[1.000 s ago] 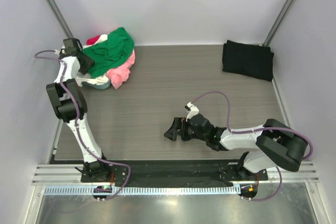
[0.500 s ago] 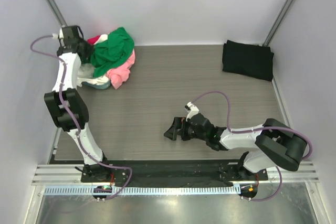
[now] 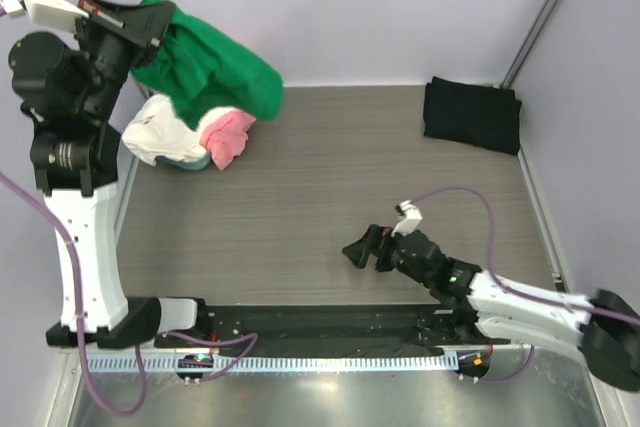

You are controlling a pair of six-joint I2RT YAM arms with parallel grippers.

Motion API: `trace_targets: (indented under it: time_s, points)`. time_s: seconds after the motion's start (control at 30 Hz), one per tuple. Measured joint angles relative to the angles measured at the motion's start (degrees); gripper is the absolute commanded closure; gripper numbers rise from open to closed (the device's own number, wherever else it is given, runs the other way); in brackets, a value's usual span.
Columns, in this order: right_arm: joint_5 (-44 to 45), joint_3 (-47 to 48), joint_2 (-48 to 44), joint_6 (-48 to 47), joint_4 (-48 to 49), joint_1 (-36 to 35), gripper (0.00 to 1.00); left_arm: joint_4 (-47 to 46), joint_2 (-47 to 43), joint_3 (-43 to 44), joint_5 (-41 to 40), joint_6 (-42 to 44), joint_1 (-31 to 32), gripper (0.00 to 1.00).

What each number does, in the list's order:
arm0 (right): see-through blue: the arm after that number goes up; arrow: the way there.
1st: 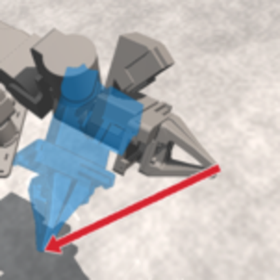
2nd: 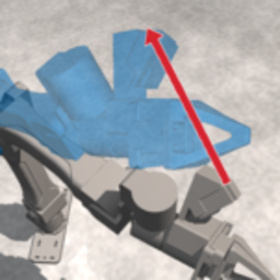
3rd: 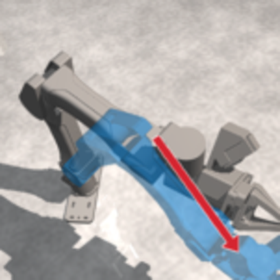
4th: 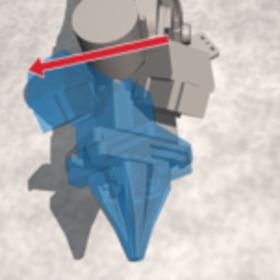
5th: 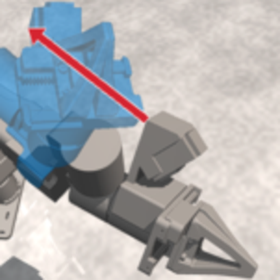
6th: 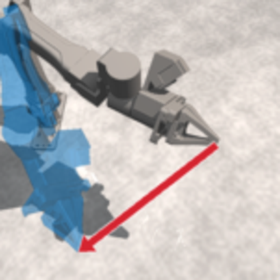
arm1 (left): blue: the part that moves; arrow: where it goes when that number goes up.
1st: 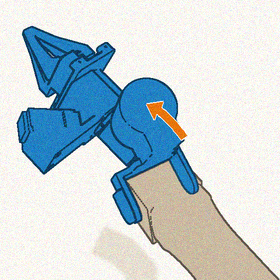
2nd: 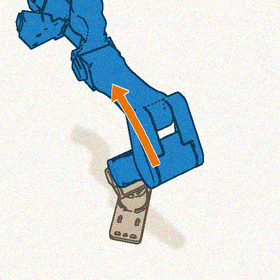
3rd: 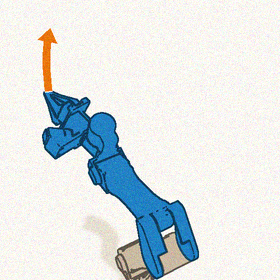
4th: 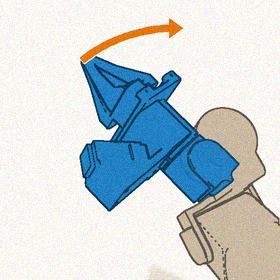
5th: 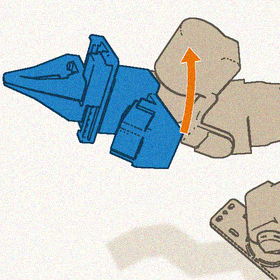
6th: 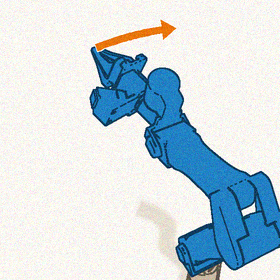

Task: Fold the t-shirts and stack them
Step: Move the tshirt to the center of the board, then flatten the tshirt out

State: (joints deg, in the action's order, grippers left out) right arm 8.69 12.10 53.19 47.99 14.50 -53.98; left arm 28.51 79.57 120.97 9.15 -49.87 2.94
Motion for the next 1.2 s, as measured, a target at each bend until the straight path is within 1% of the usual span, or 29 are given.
trace_targets:
  time_s: [0.07,0.1,0.13,0.17,0.2,0.27,0.37,0.47,0.53,0.63,0.67,0.8,0.87,0.97,1.0,1.07,1.13,1.2]
  points:
    - [3.7,0.6,-10.6,-0.3,-6.8,0.0,0.00,-0.7,-5.1,-6.4,1.7,-1.2,0.7,0.84]
    - [6.0,1.7,-15.9,-0.6,-10.6,0.0,0.00,-2.2,-7.2,-10.8,2.6,-1.8,2.2,0.67]
    - [8.6,3.6,-20.8,-1.2,-14.6,0.1,0.00,-2.8,-8.5,-14.8,3.5,-2.1,3.6,0.51]
    - [10.7,5.7,-24.6,-2.0,-18.1,0.1,0.00,-3.3,-9.3,-19.2,4.4,-2.3,5.7,0.31]
    - [12.5,7.9,-26.9,-2.6,-21.2,0.1,0.00,-4.1,-9.5,-24.2,5.1,-2.2,8.0,0.19]
    - [16.2,13.7,-30.1,-4.0,-26.7,0.2,0.00,-2.8,-7.6,-32.5,6.8,-2.2,12.3,0.12]
    - [19.3,22.4,-26.8,-5.2,-33.5,0.2,0.00,0.7,-1.0,-42.3,8.0,-0.9,16.3,0.08]
    - [19.5,26.4,-19.4,-5.1,-38.3,0.2,0.01,7.4,-0.9,-49.4,6.4,0.9,17.1,0.08]
    - [18.3,26.6,-13.4,-4.7,-40.4,0.2,0.00,10.6,-4.1,-51.5,4.0,2.1,16.9,0.08]
    - [15.7,26.3,-4.3,-4.1,-41.6,0.2,0.00,12.5,-12.5,-53.3,0.2,3.7,16.1,0.08]
    - [14.2,26.2,-0.5,-4.0,-41.6,0.2,0.00,12.5,-16.6,-54.5,-1.0,4.2,15.1,0.08]
    - [8.8,26.8,9.8,-4.0,-39.9,0.2,0.00,13.7,-25.8,-60.5,-3.8,5.3,10.0,0.08]
    - [6.6,28.6,16.0,-4.3,-38.9,0.2,0.00,15.1,-28.5,-64.3,-4.7,5.3,7.0,0.10]
    - [5.7,32.6,24.1,-5.0,-38.3,0.6,0.00,16.8,-30.3,-70.1,-6.6,4.3,4.0,0.11]
    - [5.4,34.0,26.1,-5.3,-38.0,1.1,0.01,17.1,-30.5,-72.1,-7.6,3.6,3.6,0.11]
    - [4.2,36.5,29.4,-5.9,-37.4,3.3,0.06,17.6,-31.9,-77.2,-9.4,1.5,3.0,0.14]
    - [3.0,38.4,32.5,-6.4,-35.6,6.7,0.12,17.2,-35.1,-82.8,-10.5,-1.0,2.6,0.15]
    - [0.8,39.9,35.6,-7.6,-33.7,10.3,0.16,17.4,-38.4,-87.1,-11.3,-2.9,2.5,0.16]
